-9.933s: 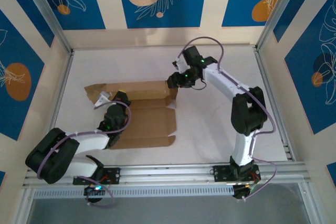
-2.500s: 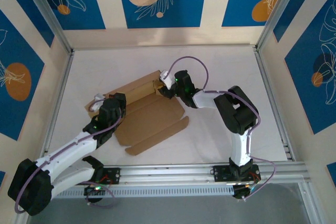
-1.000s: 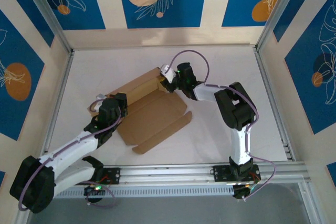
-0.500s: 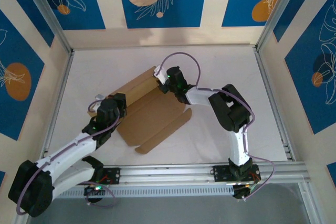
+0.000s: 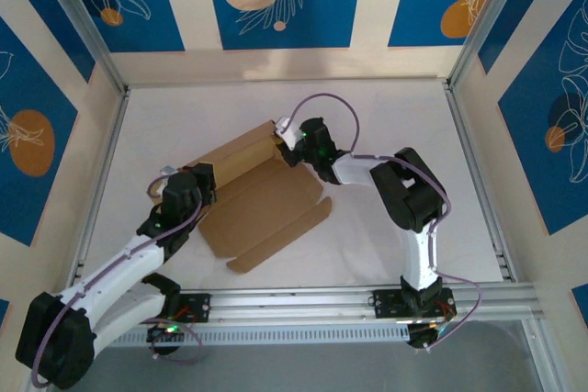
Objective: Fold the paper box
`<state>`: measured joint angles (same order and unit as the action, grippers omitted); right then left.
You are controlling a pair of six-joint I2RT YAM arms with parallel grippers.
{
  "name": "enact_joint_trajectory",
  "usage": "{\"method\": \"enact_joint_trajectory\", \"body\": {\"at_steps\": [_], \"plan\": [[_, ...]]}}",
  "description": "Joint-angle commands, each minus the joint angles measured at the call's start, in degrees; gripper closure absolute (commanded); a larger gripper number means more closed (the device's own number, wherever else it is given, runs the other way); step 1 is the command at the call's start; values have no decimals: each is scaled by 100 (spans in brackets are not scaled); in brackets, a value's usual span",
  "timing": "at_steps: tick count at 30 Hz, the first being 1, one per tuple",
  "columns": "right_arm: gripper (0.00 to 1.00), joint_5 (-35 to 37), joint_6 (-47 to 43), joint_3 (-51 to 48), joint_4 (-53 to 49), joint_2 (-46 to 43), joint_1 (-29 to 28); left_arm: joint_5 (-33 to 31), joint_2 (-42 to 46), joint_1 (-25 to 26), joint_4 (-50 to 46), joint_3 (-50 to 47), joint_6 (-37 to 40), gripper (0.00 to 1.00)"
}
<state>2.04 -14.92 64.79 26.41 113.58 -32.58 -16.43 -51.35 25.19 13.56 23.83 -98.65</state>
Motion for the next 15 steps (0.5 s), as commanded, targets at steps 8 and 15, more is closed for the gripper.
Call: {"method": "enact_joint_trajectory", "body": {"at_steps": [8,15], "plan": [[92,-444,77,-112,-389,-319,254,69,110,-357,-195,303,317,100],[94,2057,-58,570,-751,254,-436,287,17,-293,-91,347,236,100]]}}
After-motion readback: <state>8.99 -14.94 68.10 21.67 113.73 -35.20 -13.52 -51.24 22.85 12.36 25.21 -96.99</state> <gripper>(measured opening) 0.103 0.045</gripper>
